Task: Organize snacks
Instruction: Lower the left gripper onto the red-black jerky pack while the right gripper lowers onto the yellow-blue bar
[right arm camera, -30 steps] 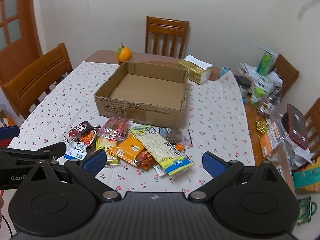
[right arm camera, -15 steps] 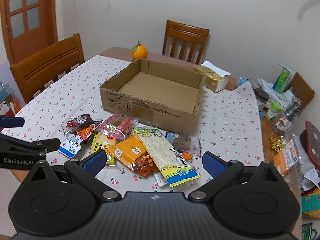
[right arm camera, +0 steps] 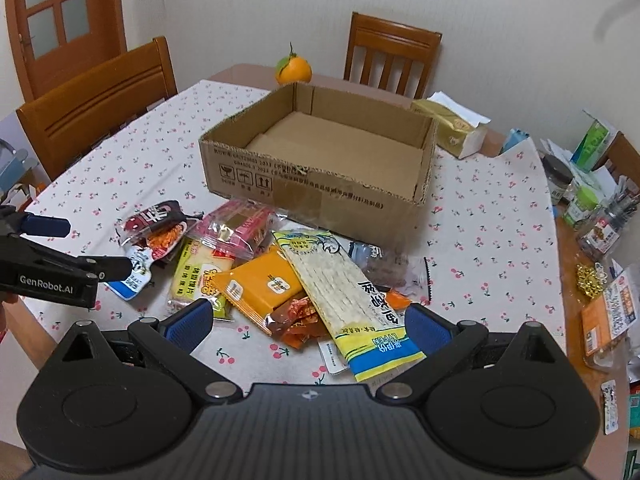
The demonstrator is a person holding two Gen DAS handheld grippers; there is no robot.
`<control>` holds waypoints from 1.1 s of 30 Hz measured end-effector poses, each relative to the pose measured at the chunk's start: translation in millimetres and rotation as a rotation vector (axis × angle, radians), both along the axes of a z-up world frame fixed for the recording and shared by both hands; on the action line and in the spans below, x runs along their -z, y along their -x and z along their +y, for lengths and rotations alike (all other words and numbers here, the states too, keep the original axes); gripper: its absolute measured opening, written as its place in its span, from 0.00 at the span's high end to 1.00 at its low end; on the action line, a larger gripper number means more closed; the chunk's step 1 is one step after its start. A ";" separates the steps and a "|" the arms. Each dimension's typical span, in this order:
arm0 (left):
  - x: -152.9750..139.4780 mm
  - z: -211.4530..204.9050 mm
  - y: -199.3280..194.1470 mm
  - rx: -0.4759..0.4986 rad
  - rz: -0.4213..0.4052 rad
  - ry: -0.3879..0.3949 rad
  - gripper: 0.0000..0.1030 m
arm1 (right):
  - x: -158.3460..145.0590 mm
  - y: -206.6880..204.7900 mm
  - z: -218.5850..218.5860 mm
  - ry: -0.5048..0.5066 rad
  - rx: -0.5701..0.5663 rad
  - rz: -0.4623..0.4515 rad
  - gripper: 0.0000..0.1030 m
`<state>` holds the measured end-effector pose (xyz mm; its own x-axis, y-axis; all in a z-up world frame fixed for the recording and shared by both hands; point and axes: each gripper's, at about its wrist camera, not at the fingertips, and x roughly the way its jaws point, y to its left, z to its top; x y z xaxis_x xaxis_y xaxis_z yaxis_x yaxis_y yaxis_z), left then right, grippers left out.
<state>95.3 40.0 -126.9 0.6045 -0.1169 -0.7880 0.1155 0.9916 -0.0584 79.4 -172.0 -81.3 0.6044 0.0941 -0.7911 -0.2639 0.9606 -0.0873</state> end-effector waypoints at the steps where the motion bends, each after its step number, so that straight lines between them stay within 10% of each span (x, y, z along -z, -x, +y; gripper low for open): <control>1: 1.8 -0.2 -3.9 0.008 0.006 -0.005 0.01 | 2.8 -3.9 -0.9 0.000 0.001 0.008 0.00; 17: 25.3 22.5 -74.6 0.168 0.074 -0.060 0.04 | 29.4 -62.3 -12.2 -0.001 0.023 0.088 0.00; 33: 34.9 29.8 -101.1 0.348 0.161 0.008 0.50 | 41.7 -87.9 -26.1 -0.034 -0.017 0.155 0.00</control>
